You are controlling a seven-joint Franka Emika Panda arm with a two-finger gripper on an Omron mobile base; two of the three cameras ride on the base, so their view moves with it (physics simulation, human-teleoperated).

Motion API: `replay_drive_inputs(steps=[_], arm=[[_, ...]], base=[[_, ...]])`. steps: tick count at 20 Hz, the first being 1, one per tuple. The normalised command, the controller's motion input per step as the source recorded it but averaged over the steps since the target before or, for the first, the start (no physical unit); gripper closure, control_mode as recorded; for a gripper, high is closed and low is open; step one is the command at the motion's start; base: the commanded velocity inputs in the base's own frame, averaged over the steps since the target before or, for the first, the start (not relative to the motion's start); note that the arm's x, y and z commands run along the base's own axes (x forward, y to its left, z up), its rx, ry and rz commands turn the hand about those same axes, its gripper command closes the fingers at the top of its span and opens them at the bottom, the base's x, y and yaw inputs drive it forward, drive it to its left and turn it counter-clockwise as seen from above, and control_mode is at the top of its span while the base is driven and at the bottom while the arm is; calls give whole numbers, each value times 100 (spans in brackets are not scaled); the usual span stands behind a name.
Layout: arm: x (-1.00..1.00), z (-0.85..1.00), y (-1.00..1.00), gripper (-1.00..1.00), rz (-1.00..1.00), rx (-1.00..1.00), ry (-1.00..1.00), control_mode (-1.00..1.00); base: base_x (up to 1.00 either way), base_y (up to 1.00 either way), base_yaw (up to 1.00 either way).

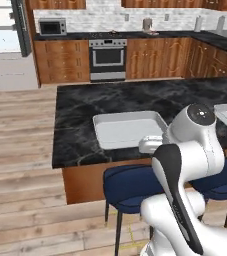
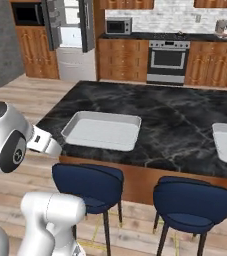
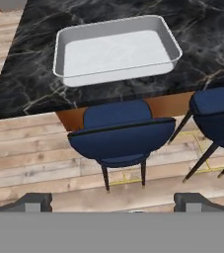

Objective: Place the cold items (sweet potato and carrot) from the fridge in one tupperware on the dining counter. Place the warm items (hot dog and kebab skewer) in the stove area in another tupperware.

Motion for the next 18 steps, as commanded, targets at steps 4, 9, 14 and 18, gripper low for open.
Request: replay_drive_inputs(steps=[4, 9, 14, 18], arm=[[0, 0, 0, -100, 0, 0, 0, 100], [0, 0, 0, -100, 0, 0, 0, 100], [0, 0, 0, -100, 0, 0, 0, 100], [0, 0, 0, -100, 0, 0, 0, 100]], base=[[14, 100, 0], [31, 100, -1], [61, 100, -12], [77, 100, -20]])
